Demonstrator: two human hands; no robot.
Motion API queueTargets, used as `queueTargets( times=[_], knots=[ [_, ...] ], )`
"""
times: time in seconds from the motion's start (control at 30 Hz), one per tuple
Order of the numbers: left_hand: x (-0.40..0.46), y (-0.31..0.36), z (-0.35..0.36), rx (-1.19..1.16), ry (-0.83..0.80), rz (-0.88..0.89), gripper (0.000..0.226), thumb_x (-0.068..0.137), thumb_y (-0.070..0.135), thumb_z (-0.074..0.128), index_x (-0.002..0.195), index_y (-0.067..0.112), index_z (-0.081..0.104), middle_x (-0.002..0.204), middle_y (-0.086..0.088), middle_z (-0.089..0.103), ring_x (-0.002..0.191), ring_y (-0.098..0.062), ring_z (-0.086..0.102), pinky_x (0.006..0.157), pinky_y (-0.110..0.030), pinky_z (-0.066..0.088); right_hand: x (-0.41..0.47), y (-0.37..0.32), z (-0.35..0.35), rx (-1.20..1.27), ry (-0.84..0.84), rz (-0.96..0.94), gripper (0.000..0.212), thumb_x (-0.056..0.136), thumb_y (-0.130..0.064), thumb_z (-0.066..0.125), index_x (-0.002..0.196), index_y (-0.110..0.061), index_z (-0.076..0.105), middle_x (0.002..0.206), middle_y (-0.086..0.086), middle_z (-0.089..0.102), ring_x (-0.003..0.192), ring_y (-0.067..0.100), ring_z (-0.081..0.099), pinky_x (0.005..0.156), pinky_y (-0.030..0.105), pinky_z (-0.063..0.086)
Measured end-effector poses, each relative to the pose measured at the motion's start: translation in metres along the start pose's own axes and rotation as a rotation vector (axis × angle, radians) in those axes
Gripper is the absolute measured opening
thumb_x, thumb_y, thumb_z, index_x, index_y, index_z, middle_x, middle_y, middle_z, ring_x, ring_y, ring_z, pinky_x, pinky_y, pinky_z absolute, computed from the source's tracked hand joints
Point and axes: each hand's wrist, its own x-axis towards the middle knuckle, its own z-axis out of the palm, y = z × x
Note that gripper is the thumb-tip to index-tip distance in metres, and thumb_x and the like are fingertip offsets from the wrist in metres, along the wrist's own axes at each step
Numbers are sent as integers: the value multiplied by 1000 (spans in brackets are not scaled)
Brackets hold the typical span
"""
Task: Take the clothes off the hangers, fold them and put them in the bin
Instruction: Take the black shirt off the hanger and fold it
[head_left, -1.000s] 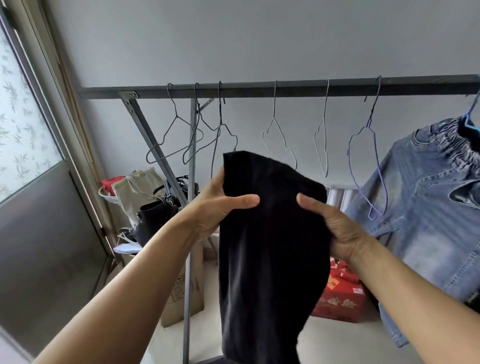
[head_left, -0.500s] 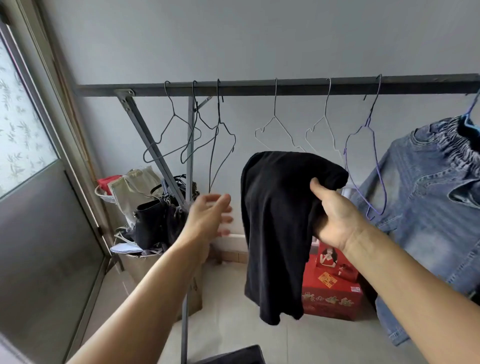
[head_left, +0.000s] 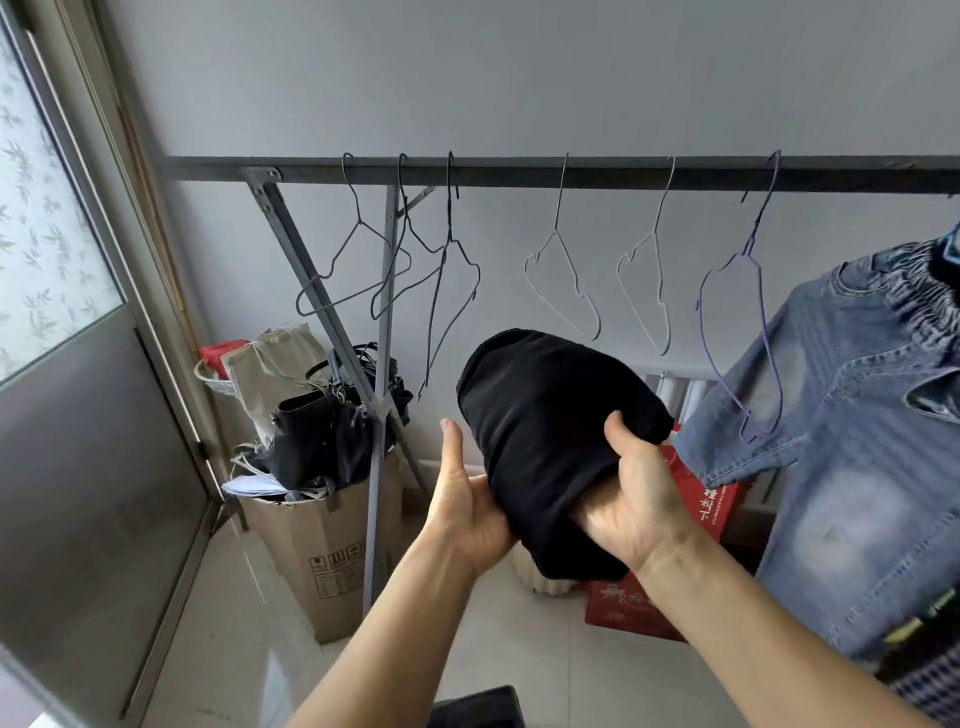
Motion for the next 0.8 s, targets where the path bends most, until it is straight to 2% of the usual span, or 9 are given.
queueTargets(
  times=[0.13, 0.33, 0.43, 0.53, 0.57, 0.63, 0.67, 0.73, 0.8],
  knots=[
    [1, 2, 0, -38, -17, 154, 92, 72, 76, 57, 122, -1, 63, 122, -24, 66, 112, -38, 66, 93, -50, 52, -6, 14, -1, 76, -21, 12, 44, 102, -38, 42, 113, 0, 63, 102, 23, 73, 97, 35, 67, 78, 47, 51],
    [-7, 15, 4, 57, -58, 237, 55, 88, 49, 60, 121, 5, 66, 122, -19, 68, 110, -32, 68, 99, -46, 48, -9, 17, -5, 97, -77, -7, 44, 102, -39, 40, 113, -2, 64, 107, 22, 72, 104, 35, 65, 91, 49, 48],
    [-6, 21, 7, 143, 31, 224, 37, 89, 29, 66, 118, 6, 68, 114, -16, 72, 106, -31, 69, 95, -45, 51, -11, 16, -5, 55, -98, 5, 41, 102, -36, 42, 117, -4, 63, 113, 21, 70, 109, 36, 64, 97, 51, 46],
    [-6, 29, 7, 260, 135, 271, 30, 86, 18, 69, 113, 5, 69, 108, -17, 74, 98, -32, 71, 83, -44, 55, -7, 18, -16, -89, -65, 28, 28, 100, -21, 48, 121, -9, 63, 115, 16, 71, 109, 34, 65, 101, 52, 45],
    [-5, 34, 6, 317, 148, 315, 32, 85, 16, 70, 115, 4, 68, 109, -18, 73, 100, -33, 70, 82, -44, 56, -7, 18, -20, -175, -20, 36, 27, 97, -15, 52, 121, -8, 62, 108, 13, 73, 100, 31, 68, 96, 50, 48],
    [-7, 43, 4, 441, 144, 413, 30, 85, 9, 69, 114, 3, 67, 107, -19, 73, 98, -33, 71, 79, -42, 59, -6, 15, -26, -332, 171, -14, 35, 89, -2, 55, 124, -4, 56, 85, 8, 70, 69, 20, 64, 73, 39, 50],
    [-10, 48, 4, 517, 133, 456, 26, 85, 6, 68, 111, 2, 68, 102, -18, 74, 92, -31, 73, 75, -39, 60, -5, 11, -28, -388, 293, -87, 44, 87, 3, 53, 131, -6, 51, 85, 7, 68, 66, 18, 60, 64, 33, 46],
    [-16, 55, 4, 700, 116, 517, 17, 85, 2, 67, 103, 1, 69, 92, -15, 75, 80, -27, 73, 71, -36, 61, -2, 2, -28, -558, 439, -353, 57, 89, 6, 51, 139, -18, 41, 120, 6, 60, 95, 17, 59, 70, 29, 44],
    [-18, 60, 4, 873, 102, 541, 15, 84, 1, 69, 99, 3, 70, 89, -15, 75, 79, -27, 72, 77, -37, 60, 0, -7, -22, -809, 294, -675, 55, 90, -2, 59, 134, -30, 43, 138, -3, 46, 128, 12, 45, 95, 26, 39]
  ],
)
